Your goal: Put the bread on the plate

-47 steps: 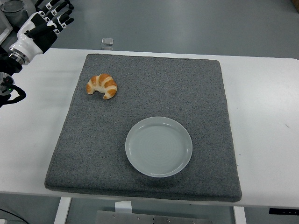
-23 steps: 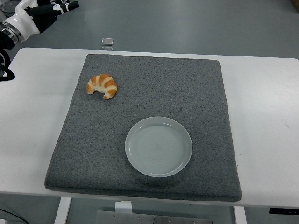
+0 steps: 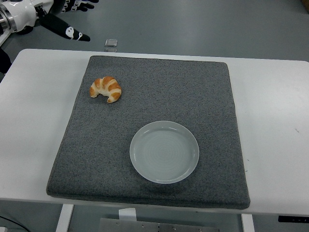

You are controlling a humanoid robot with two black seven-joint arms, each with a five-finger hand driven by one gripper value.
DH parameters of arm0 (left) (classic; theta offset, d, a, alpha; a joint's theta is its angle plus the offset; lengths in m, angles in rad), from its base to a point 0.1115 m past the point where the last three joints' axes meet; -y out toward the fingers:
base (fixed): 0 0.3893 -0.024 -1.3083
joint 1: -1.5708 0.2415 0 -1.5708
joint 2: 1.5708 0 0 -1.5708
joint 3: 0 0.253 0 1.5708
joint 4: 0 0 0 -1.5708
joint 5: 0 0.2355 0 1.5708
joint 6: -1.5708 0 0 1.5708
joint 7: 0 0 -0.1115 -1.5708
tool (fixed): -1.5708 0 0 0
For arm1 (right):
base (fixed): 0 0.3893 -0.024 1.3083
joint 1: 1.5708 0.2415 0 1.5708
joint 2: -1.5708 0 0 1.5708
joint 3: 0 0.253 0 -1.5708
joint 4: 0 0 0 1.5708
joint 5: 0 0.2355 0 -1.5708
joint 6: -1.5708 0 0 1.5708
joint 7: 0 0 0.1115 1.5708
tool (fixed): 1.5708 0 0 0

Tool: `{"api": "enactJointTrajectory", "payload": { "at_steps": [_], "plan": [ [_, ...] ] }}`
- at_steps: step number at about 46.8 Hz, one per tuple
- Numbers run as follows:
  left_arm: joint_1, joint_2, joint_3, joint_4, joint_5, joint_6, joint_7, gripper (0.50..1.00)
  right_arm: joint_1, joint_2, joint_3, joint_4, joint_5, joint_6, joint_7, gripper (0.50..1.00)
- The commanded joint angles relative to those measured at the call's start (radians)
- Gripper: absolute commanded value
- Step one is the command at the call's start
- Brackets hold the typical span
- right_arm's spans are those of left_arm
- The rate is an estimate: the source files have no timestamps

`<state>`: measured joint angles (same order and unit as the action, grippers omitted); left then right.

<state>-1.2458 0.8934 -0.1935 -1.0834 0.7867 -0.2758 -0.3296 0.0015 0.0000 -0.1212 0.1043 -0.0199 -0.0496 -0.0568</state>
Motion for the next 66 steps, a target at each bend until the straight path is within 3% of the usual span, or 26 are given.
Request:
{"api": "enactJointTrajectory", "payload": {
  "at_steps": [1,6,17,26,36,50,66],
  "plan": [
    [0.005,0.009,0.018,-0.013,0.071,0.001,-0.002,0.958,0.000,0.000,0.000,0.000,0.000,0.001,0.000,0.938],
    [0.005,0.009,0.089,-0.012,0.114,0.018,-0.002,0.956,0.000,0.000,0.000,0.000,0.000,-0.001,0.000,0.938],
    [0.009,-0.008,0.164,-0.012,0.144,0.139,-0.006,0.954,0.000,0.000,0.000,0.000,0.000,-0.001,0.000,0.938],
    [0.089,-0.105,0.178,0.023,0.149,0.234,-0.009,0.945,0.000,0.000,0.000,0.000,0.000,-0.001,0.000,0.938],
    [0.152,-0.197,0.178,0.105,0.151,0.290,-0.016,0.902,0.000,0.000,0.000,0.000,0.000,0.001,0.000,0.940],
    [0.184,-0.281,0.178,0.203,0.149,0.303,-0.045,0.902,0.000,0.000,0.000,0.000,0.000,-0.001,0.000,0.938],
    [0.200,-0.304,0.178,0.229,0.149,0.316,-0.045,0.902,0.000,0.000,0.000,0.000,0.000,0.001,0.000,0.938]
  ]
}}
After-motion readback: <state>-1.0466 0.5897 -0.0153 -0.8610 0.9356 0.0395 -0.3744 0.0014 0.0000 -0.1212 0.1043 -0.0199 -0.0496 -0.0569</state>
